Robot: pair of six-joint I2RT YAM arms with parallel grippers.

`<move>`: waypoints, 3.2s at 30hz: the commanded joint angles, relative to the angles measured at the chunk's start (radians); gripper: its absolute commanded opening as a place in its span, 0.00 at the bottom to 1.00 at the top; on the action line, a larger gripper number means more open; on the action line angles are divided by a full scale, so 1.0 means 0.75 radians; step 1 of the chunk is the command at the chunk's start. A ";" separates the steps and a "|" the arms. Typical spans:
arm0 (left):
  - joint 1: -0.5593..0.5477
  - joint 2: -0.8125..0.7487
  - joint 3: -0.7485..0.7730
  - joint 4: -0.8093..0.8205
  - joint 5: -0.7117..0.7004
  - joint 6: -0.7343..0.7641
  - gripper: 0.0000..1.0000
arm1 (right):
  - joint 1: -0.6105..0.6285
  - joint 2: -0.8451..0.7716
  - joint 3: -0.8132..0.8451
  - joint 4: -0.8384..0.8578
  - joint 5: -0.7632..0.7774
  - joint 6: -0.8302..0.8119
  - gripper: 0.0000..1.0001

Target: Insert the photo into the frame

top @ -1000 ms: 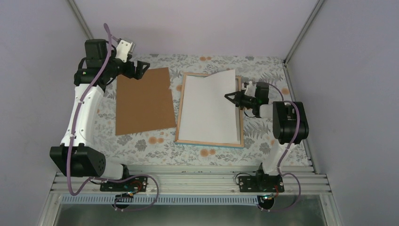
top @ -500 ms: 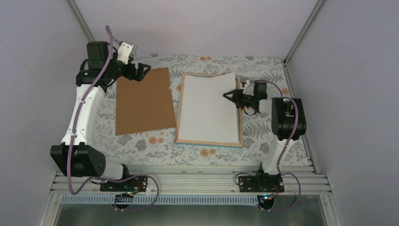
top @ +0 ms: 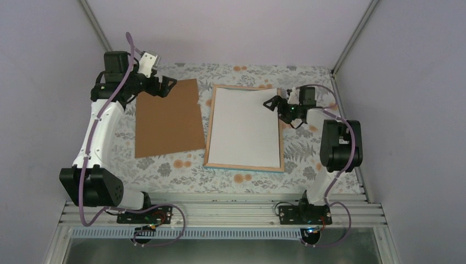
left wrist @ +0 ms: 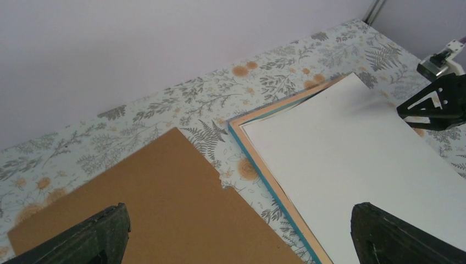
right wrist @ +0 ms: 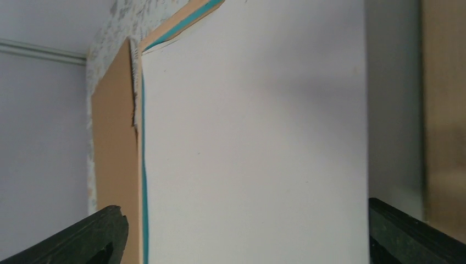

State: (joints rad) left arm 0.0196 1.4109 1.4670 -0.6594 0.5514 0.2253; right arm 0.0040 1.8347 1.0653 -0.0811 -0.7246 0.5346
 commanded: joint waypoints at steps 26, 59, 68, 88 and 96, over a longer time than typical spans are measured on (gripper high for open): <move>-0.432 0.257 -0.214 0.132 -0.154 0.253 1.00 | -0.057 -0.356 0.388 -0.793 0.079 -1.045 1.00; -0.515 1.346 0.715 0.258 -0.676 0.178 1.00 | -0.056 0.218 0.301 -0.456 -0.090 -0.991 1.00; -0.518 1.372 0.771 0.202 -0.692 0.167 1.00 | -0.071 0.211 0.327 -0.475 0.047 -0.987 1.00; -0.428 0.467 -0.202 0.268 -0.469 0.470 1.00 | 0.006 -0.197 0.330 -0.539 -0.261 -0.958 1.00; -0.470 0.447 -0.470 0.356 -0.530 0.521 1.00 | 0.010 -0.306 0.266 -0.543 -0.315 -0.937 1.00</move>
State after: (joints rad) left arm -0.3115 1.7542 1.1534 -0.4427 0.1608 0.5785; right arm 0.0074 1.6520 1.2942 -0.4828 -0.9077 -0.1829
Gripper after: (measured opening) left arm 0.998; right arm 0.998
